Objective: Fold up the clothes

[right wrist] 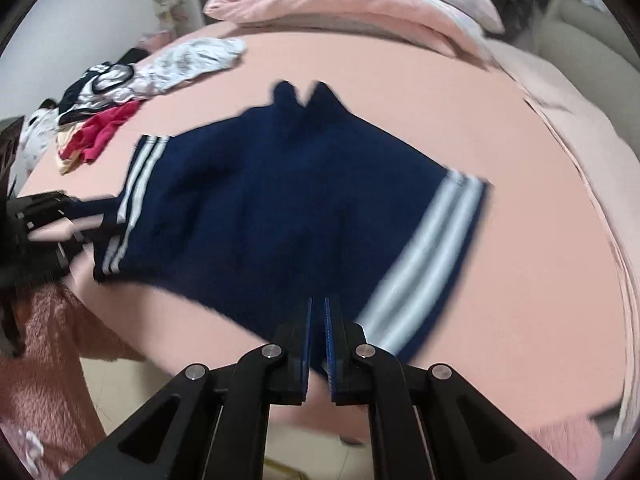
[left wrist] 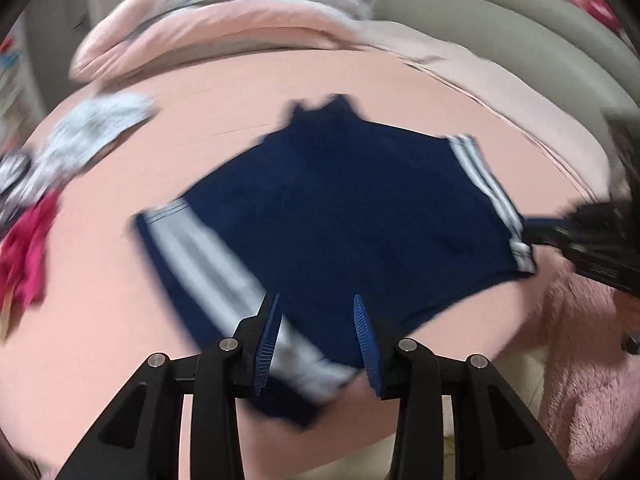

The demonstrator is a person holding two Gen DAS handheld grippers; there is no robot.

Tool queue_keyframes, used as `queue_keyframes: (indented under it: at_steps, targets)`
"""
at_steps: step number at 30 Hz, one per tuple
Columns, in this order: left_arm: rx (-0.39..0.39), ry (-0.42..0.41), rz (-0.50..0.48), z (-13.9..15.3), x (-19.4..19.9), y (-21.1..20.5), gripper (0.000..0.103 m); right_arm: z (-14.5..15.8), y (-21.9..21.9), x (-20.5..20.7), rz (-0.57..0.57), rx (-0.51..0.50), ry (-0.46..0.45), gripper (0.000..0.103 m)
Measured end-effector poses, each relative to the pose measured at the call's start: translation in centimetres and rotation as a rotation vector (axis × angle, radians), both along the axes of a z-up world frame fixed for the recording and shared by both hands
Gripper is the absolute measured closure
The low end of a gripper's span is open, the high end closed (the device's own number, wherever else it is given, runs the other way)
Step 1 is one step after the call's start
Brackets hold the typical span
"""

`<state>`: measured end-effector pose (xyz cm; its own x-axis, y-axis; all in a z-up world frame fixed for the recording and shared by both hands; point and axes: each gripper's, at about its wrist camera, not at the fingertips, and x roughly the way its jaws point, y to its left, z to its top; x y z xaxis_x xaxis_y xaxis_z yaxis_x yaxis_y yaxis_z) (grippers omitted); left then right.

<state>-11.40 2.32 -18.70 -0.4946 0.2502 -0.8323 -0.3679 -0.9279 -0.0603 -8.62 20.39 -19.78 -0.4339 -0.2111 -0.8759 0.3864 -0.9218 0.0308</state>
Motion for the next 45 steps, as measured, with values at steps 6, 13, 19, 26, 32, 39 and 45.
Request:
queue_keyframes:
  at_steps: [6, 13, 19, 26, 32, 39, 45]
  targets:
    - [-0.049, -0.122, -0.010, -2.8, 0.2, 0.0, 0.068, -3.2, 0.7, 0.9, 0.003, 0.031, -0.106, 0.098]
    - [0.041, -0.067, 0.063, 0.2, 0.5, -4.4, 0.068, -1.4, 2.4, 2.3, 0.029, -0.074, -0.178, 0.097]
    - [0.040, -0.028, 0.364, 0.3, -4.7, -11.1, 0.068, 3.6, -0.3, -1.2, 0.075, -0.199, -0.102, 0.085]
    - [0.175, -0.099, 0.483, -2.8, -9.0, -13.9, 0.068, 3.1, -3.9, -7.7, 0.083, -0.204, -0.097, 0.084]
    - [0.283, -0.155, 0.473, -4.2, -12.1, -14.1, 0.068, 1.7, -8.9, -14.1, 0.078, -0.207, -0.101, 0.084]
    - [0.223, -0.065, 0.480, -4.1, -12.1, -14.0, 0.096, -2.6, -12.7, -18.7, 0.098, -0.119, -0.139, 0.084]
    - [0.164, -0.085, 0.546, -4.8, -11.6, -16.1, 0.088, -4.2, -13.3, -20.4, 0.070, -0.097, -0.080, 0.084]
